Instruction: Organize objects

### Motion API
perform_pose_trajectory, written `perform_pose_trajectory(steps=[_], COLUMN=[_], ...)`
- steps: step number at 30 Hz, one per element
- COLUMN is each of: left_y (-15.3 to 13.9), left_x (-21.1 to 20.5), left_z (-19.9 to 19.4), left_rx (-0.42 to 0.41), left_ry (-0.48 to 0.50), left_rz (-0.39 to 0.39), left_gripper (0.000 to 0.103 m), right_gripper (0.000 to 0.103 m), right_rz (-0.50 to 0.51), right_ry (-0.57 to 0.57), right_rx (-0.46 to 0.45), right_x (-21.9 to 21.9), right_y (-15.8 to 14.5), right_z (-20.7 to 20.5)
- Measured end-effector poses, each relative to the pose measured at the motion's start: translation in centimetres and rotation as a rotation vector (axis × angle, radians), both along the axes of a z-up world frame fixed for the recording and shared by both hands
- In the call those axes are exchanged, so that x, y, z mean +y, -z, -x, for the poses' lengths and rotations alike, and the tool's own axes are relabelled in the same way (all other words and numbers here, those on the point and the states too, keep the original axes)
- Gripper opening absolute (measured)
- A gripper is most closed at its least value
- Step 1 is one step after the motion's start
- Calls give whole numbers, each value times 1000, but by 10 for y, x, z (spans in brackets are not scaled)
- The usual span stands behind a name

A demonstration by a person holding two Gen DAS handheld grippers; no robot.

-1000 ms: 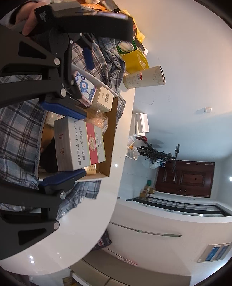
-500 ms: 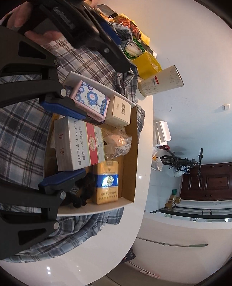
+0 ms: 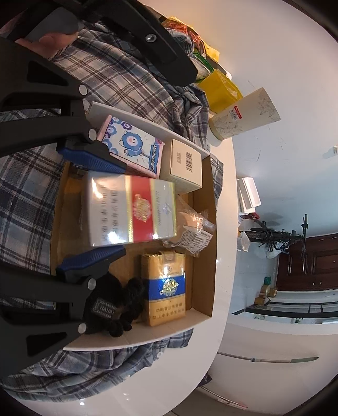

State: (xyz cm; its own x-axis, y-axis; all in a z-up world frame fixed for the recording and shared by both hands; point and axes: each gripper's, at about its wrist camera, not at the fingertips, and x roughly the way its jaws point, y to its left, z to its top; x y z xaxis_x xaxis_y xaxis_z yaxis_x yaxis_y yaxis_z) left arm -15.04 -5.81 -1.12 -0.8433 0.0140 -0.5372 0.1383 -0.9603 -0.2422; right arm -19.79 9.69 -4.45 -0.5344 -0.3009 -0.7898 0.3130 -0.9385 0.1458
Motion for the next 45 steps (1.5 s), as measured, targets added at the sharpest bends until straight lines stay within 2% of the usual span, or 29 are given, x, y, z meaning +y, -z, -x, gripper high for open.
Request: perform_pose_trajectory(steps=[1,4,8,13,15,19,26,28,32,33,36,40,45], left_y=[-1,-4,-12,-35,-45,-63,-94,-106,-121,-124,-135,-148,-163], left_x=[0,4,11,25,30,32,33,32,28,27,32,38,33], left_z=[0,-2,-8,-25,-33,-47,-100,-116,-140,-150,-174,-204,-226], left_rx=[3,11,45,153,190,204,357,397,409,431,490,549,578], left_ry=[1,15,41,60,71,103,78,84,125,125,115,145,188], left_rz=[4,28,64,151,171,174,235,231,179,172,203,226,161], left_gripper=[103,103,103,103,103,103,103,103,103,103,103,103,103], right_gripper=[65,76,77,77,77,89,89,89,90,94,99,103,103], right_rz=[3,8,12,3,-2,4,25,21,45,49,35,71,101], right_ry=[7,50,88,113,116,134,125,121,122,114,104,112,162], right_rx=[4,37,77,138,181,273,436,493,644,677,769,804,866], right_x=[1,10,27,46,53,66,82,83,86,86,84,91,103], right_y=[0,-6,-19,-43,-55,-79,-119,-128,-148,-152,-163,-174,-185], right_z=[0,-2,-6,-15,-23,-41,-84,-98,-140,-149,-175,-195,-218])
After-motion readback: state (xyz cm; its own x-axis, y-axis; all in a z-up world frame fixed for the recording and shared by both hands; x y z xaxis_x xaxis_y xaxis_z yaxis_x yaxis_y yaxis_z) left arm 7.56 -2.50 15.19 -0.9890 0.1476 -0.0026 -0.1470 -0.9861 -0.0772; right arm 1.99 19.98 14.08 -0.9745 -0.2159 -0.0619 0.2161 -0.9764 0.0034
